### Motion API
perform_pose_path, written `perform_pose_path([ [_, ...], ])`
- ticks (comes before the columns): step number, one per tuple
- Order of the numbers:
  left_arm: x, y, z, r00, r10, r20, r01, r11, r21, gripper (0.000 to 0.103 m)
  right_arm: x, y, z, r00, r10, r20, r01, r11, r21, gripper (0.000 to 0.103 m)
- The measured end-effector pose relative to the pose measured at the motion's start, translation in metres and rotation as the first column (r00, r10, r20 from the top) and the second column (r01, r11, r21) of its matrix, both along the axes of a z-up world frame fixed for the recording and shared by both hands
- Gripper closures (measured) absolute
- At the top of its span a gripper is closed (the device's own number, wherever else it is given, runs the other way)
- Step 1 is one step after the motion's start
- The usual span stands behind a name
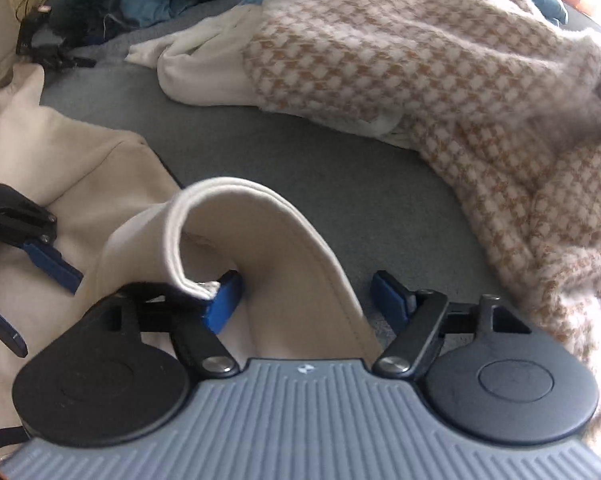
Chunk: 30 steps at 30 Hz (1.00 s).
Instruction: Fold clothes
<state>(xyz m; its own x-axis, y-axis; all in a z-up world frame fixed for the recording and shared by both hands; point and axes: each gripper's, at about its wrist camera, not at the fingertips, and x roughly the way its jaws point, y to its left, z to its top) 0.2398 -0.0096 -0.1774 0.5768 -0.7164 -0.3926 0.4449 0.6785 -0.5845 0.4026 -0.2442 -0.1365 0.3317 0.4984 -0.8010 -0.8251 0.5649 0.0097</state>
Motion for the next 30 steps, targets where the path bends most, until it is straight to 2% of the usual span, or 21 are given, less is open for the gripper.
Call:
perform_pose_path([
  [2,0.0,0.0,0.0,1.0,-0.001,0.001,0.001,1.0,0.0,0.043,0.001,-0.005,0.004,1.0,-0.01,0.028,0.01,1.0,0.008,0.022],
  [6,0.001,0.001,0.001,1.0,-0.002,0.001,0.002,1.0,0.001,0.042,0.003,-0.003,-0.004,1.0,-0.005,-0.012,0.005,1.0,-0.013,0.019],
  [8,0.001,0.002,0.001,1.0,-0.002,-0.001,0.002,1.0,-0.005,0.042,-0.001,0.002,-0.006,1.0,0.011,-0.006,-0.011,1.0,-0.021,0.02],
  [10,0.002,0.002,0.0,1.0,-0.002,-0.003,0.002,1.0,-0.008,0.042,-0.011,0.008,-0.004,0.999,0.019,0.033,-0.018,0.999,-0.048,0.032],
  [13,0.002,0.001,0.0,1.0,-0.002,-0.002,0.002,1.0,-0.007,0.042,-0.04,0.023,-0.003,0.988,0.044,0.149,-0.025,0.991,-0.128,0.068],
  [14,0.002,0.001,-0.001,1.0,-0.002,-0.002,0.002,1.0,-0.006,0.042,-0.052,0.029,-0.003,0.979,0.064,0.194,-0.031,0.986,-0.165,0.083],
  [15,0.003,0.001,-0.001,1.0,-0.002,-0.002,0.002,1.0,-0.007,0.042,-0.064,0.036,-0.004,0.965,0.095,0.245,-0.042,0.976,-0.213,0.092],
  [18,0.003,0.0,-0.001,1.0,-0.001,-0.001,0.001,1.0,-0.005,0.042,-0.095,0.053,-0.013,0.891,0.218,0.398,-0.057,0.924,-0.379,0.096],
  [21,0.003,0.001,-0.001,1.0,0.001,0.002,-0.001,1.0,-0.002,0.042,-0.103,0.058,-0.013,0.821,0.278,0.499,-0.025,0.89,-0.456,0.097],
  [23,0.003,0.001,-0.001,1.0,0.001,0.003,-0.001,1.0,-0.001,0.042,-0.103,0.058,-0.014,0.791,0.314,0.526,-0.024,0.874,-0.485,0.097],
  [27,0.002,0.0,-0.001,1.0,0.001,0.006,-0.001,1.0,0.008,0.042,-0.095,0.058,-0.019,0.77,0.343,0.538,-0.033,0.863,-0.503,0.096],
  [29,0.002,-0.001,-0.001,1.0,0.001,0.006,-0.001,1.0,0.011,0.042,-0.086,0.057,-0.029,0.777,0.327,0.537,-0.017,0.864,-0.503,0.094],
  [30,0.002,-0.001,-0.001,1.0,0.001,0.006,-0.001,1.0,0.012,0.042,-0.081,0.055,-0.033,0.793,0.305,0.527,-0.011,0.872,-0.489,0.093],
])
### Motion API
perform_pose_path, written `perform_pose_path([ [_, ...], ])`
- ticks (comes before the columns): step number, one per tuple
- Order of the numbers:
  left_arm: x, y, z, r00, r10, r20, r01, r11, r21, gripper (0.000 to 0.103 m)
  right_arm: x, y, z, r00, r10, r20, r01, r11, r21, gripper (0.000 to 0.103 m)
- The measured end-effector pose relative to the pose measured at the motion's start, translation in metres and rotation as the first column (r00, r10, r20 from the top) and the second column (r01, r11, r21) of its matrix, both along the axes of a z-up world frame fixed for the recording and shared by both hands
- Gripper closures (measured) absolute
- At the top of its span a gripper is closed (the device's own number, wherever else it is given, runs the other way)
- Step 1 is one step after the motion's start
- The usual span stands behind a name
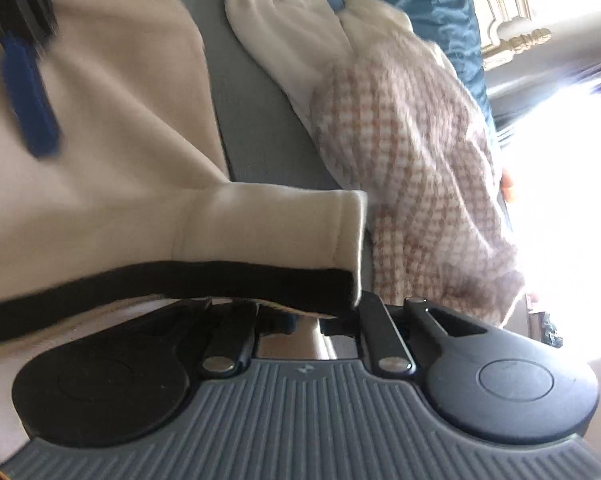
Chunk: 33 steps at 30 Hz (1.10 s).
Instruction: Fold clothes
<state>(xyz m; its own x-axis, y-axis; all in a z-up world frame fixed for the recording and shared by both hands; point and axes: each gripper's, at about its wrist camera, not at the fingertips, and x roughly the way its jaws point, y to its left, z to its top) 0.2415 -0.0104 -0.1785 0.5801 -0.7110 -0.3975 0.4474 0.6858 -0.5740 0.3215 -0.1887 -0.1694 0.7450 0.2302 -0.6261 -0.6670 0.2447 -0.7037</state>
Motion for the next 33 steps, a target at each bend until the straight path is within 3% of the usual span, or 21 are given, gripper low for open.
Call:
perform_pose_path([
  [1,0.0,0.0,0.0,1.0,0.0,0.0,0.0,1.0,-0.001,0.042,0.005,-0.003,0.001,0.999,-0.016,-0.029,0.018,0.999,0.038,0.092],
  [4,0.0,0.0,0.0,1.0,-0.001,0.0,0.001,1.0,-0.002,0.042,0.023,-0.021,0.02,0.992,-0.087,-0.088,0.101,0.981,0.168,0.067],
  [7,0.0,0.0,-0.001,1.0,-0.002,0.0,0.002,1.0,-0.002,0.041,0.045,-0.051,0.047,0.962,-0.223,-0.157,0.259,0.928,0.268,0.049],
  [11,0.0,0.0,-0.001,1.0,-0.007,0.002,0.007,1.0,-0.004,0.038,0.048,-0.076,0.085,0.905,-0.415,-0.091,0.421,0.848,0.321,0.052],
  [13,0.0,0.0,-0.001,1.0,-0.007,0.001,0.007,1.0,-0.008,0.037,0.038,-0.081,0.112,0.875,-0.465,-0.132,0.475,0.776,0.416,0.06],
  [15,-0.001,0.0,0.0,1.0,-0.008,0.0,0.008,1.0,-0.012,0.037,0.016,-0.074,0.133,0.893,-0.399,-0.21,0.448,0.732,0.514,0.067],
  [17,-0.001,0.001,0.0,1.0,-0.008,0.0,0.008,1.0,-0.02,0.036,-0.005,-0.052,0.136,0.923,-0.262,-0.282,0.38,0.74,0.555,0.071],
  [20,-0.003,0.004,0.001,1.0,-0.01,0.001,0.01,0.999,-0.044,0.034,-0.024,-0.01,0.104,0.931,-0.134,-0.34,0.295,0.825,0.483,0.082],
  [23,-0.005,0.014,0.004,1.0,0.007,0.013,-0.006,0.995,-0.103,0.034,-0.016,0.003,0.051,0.897,-0.231,-0.376,0.362,0.873,0.326,0.087],
  [25,-0.007,0.025,0.008,0.999,0.04,0.035,-0.034,0.986,-0.164,0.034,-0.001,-0.007,0.019,0.846,-0.337,-0.412,0.463,0.848,0.258,0.088],
  [28,-0.005,0.042,0.014,0.988,0.136,0.071,-0.119,0.972,-0.203,0.028,-0.002,-0.015,0.022,0.825,-0.35,-0.443,0.508,0.803,0.312,0.088],
  [31,0.009,0.052,0.008,0.961,0.276,0.015,-0.272,0.952,-0.139,0.03,-0.009,-0.01,0.026,0.836,-0.368,-0.408,0.497,0.822,0.278,0.089],
  [33,0.017,0.058,0.0,0.946,0.319,-0.053,-0.323,0.936,-0.137,0.038,-0.017,-0.007,0.043,0.843,-0.361,-0.399,0.496,0.809,0.315,0.089],
])
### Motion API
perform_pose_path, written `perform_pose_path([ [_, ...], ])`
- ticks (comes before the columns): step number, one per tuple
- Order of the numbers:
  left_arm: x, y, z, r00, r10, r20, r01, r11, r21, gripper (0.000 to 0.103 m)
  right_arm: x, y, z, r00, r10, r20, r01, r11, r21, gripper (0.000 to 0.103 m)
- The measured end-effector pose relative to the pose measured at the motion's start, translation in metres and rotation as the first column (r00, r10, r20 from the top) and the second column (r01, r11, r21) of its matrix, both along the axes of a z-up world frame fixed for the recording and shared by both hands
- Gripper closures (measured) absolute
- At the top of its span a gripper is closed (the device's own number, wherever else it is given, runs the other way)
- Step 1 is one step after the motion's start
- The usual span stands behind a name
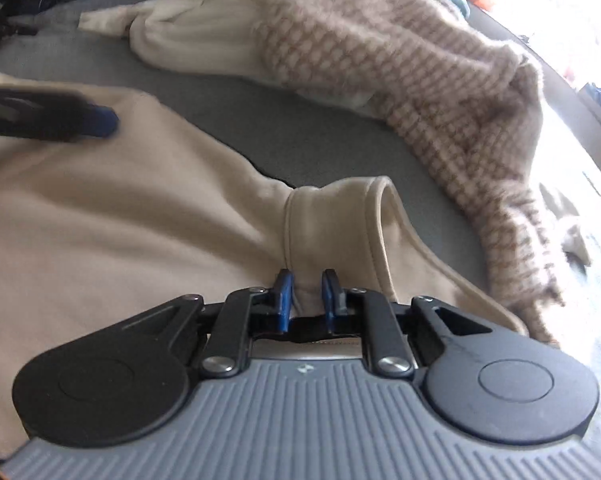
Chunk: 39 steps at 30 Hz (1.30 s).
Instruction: Fold clothes
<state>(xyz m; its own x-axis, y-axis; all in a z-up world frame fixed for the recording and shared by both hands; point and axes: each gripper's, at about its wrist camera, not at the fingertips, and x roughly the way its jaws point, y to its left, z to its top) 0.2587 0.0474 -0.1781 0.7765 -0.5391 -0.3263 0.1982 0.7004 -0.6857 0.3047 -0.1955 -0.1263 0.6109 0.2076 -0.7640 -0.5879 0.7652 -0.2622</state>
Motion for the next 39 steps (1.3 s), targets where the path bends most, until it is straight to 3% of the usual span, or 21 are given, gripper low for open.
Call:
perform_pose_path([
  [4,0.001,0.0,-0.002,0.999,0.03,-0.012,-0.03,0.999,0.023,0.043,0.0,0.008,0.018,0.997,0.014,0.071,-0.022,0.993,0.112,0.089],
  [8,-0.001,0.002,-0.004,0.999,0.04,-0.011,-0.04,0.999,0.014,0.045,0.041,0.002,-0.031,0.994,-0.101,0.038,0.099,0.994,0.044,0.09],
  [11,-0.002,0.005,-0.004,0.999,0.041,-0.006,-0.041,0.999,0.003,0.044,0.054,-0.021,-0.027,0.987,-0.162,-0.022,0.163,0.972,0.166,0.095],
  [14,-0.003,0.006,-0.006,0.999,0.032,0.001,-0.032,0.999,-0.006,0.041,0.041,-0.036,0.001,0.968,-0.248,0.041,0.24,0.96,0.141,0.096],
  [17,-0.004,0.005,-0.004,1.0,0.024,0.002,-0.024,1.0,0.0,0.039,0.006,-0.062,0.049,0.941,-0.329,0.085,0.315,0.938,0.142,0.095],
  [20,-0.005,0.003,-0.003,1.0,0.022,-0.001,-0.022,1.0,0.013,0.038,-0.05,-0.08,0.101,0.935,-0.328,0.13,0.311,0.94,0.137,0.094],
  [21,-0.005,0.003,-0.002,1.0,0.022,-0.002,-0.021,1.0,0.014,0.038,-0.064,-0.079,0.107,0.943,-0.306,0.128,0.291,0.948,0.128,0.094],
  [26,-0.008,0.003,-0.001,1.0,0.017,0.003,-0.017,1.0,0.019,0.037,-0.108,-0.05,0.092,0.987,-0.147,0.067,0.142,0.988,0.065,0.094],
  [29,-0.014,0.0,0.008,0.998,-0.012,0.055,0.011,1.0,0.026,0.033,-0.103,-0.017,0.048,0.998,-0.048,0.033,0.047,0.999,0.019,0.095],
  [30,-0.018,-0.004,0.013,0.995,-0.043,0.094,0.04,0.999,0.034,0.032,-0.096,-0.01,0.035,0.999,-0.038,0.015,0.038,0.999,0.019,0.096],
  [32,-0.026,-0.019,0.023,0.975,-0.149,0.166,0.139,0.988,0.073,0.032,-0.071,-0.012,0.019,0.992,-0.116,-0.04,0.118,0.991,0.069,0.095],
  [35,-0.035,-0.057,0.029,0.933,-0.305,0.193,0.257,0.937,0.237,0.032,-0.029,-0.049,0.015,0.947,-0.297,-0.124,0.319,0.918,0.235,0.094],
  [37,-0.04,-0.082,0.029,0.912,-0.373,0.171,0.293,0.884,0.364,0.032,-0.005,-0.082,0.013,0.896,-0.395,-0.205,0.444,0.822,0.356,0.093],
  [39,-0.043,-0.098,0.027,0.91,-0.394,0.133,0.295,0.837,0.46,0.031,0.013,-0.113,0.006,0.853,-0.412,-0.32,0.521,0.708,0.477,0.082],
])
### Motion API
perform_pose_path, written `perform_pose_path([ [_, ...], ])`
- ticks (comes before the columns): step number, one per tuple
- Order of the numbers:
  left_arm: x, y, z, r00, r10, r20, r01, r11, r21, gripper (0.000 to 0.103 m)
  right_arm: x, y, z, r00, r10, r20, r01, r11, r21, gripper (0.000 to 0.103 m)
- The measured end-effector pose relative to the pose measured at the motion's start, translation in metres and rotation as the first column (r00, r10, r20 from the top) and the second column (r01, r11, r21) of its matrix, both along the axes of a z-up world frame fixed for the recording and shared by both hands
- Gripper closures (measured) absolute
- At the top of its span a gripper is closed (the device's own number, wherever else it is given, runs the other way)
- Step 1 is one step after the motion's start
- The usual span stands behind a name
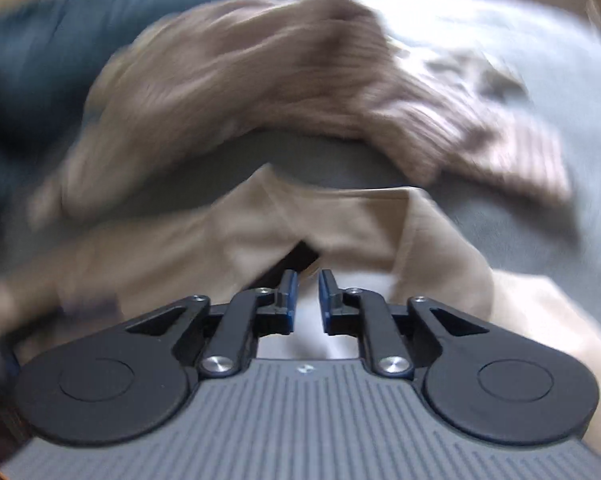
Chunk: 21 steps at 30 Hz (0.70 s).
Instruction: Fold clothes
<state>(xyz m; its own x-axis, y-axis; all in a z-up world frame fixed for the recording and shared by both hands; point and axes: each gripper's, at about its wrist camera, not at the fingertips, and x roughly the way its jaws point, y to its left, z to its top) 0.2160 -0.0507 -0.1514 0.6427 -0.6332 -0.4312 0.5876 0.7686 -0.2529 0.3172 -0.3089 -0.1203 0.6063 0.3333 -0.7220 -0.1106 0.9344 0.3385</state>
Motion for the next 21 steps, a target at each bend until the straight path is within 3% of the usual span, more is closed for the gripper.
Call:
perform_pose_path([
  [2,0.001,-0.01,-0.004,1.0,0.01,-0.019,-0.008,0.998,0.068,0.032,0.013,-0.021,-0.01,0.999,-0.005,-0.033,0.009,0.989,0.147,0.072],
  [3,0.002,-0.013,-0.006,0.999,0.014,-0.029,-0.011,0.996,0.091,0.032,0.018,-0.025,-0.015,0.999,0.007,-0.036,-0.001,0.984,0.178,0.069],
  [11,0.006,-0.008,-0.012,0.998,0.015,-0.065,-0.011,0.998,0.068,0.031,0.047,-0.028,-0.034,0.988,0.153,0.009,-0.151,0.956,0.252,0.052],
  [15,0.011,-0.005,-0.013,0.996,0.013,-0.083,-0.01,0.999,0.039,0.031,0.039,-0.019,-0.031,0.963,0.266,0.042,-0.269,0.942,0.202,0.052],
  [17,0.013,-0.004,-0.014,0.996,0.014,-0.089,-0.011,0.999,0.031,0.031,0.035,-0.013,-0.032,0.946,0.321,0.039,-0.323,0.932,0.166,0.055],
  [19,0.014,-0.004,-0.014,0.996,0.013,-0.09,-0.011,1.0,0.027,0.031,0.031,-0.005,-0.033,0.937,0.348,0.038,-0.35,0.932,0.099,0.07],
  [20,0.014,-0.003,-0.014,0.996,0.013,-0.091,-0.011,1.0,0.026,0.031,0.028,-0.002,-0.03,0.939,0.342,0.048,-0.344,0.938,0.047,0.086],
  [21,0.014,-0.003,-0.014,0.996,0.013,-0.091,-0.011,1.0,0.025,0.031,0.026,0.001,-0.026,0.941,0.335,0.058,-0.335,0.942,-0.003,0.088],
])
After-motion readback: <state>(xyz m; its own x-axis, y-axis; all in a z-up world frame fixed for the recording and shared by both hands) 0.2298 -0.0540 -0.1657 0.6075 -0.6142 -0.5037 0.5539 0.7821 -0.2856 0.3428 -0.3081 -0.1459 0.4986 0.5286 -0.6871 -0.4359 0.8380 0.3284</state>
